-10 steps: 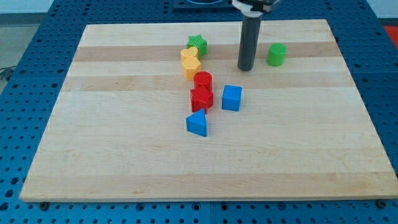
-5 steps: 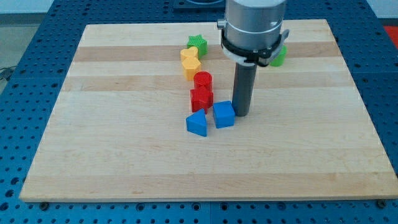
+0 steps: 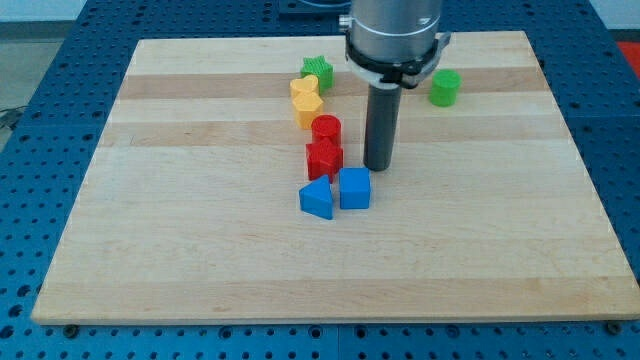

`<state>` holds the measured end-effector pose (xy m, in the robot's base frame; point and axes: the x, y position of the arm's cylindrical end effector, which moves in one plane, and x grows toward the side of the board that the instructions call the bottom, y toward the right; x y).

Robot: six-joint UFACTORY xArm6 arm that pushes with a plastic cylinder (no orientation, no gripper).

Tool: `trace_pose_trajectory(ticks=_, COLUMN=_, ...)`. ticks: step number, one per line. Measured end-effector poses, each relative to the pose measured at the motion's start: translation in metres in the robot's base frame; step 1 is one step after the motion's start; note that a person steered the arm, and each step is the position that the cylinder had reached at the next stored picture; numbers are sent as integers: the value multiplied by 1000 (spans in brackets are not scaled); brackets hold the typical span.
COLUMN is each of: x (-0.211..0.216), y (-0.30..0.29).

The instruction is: Move blue cube below blue triangle

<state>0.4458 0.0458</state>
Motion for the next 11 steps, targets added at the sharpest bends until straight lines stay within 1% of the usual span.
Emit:
trace_pose_trajectory(ticks=2, x=34, y=-13)
trace_pose_trajectory(ticks=5, x=83, y=-14)
trace_pose_trajectory(ticks=6, x=85, y=-4)
trace_pose_trajectory(ticks=7, x=107, y=23)
trace_pose_trajectory(ticks=8, x=129, y=20)
trace_pose_trajectory(ticks=9, x=130, y=17)
trace_pose_trajectory(ticks=11, x=108, y=-5)
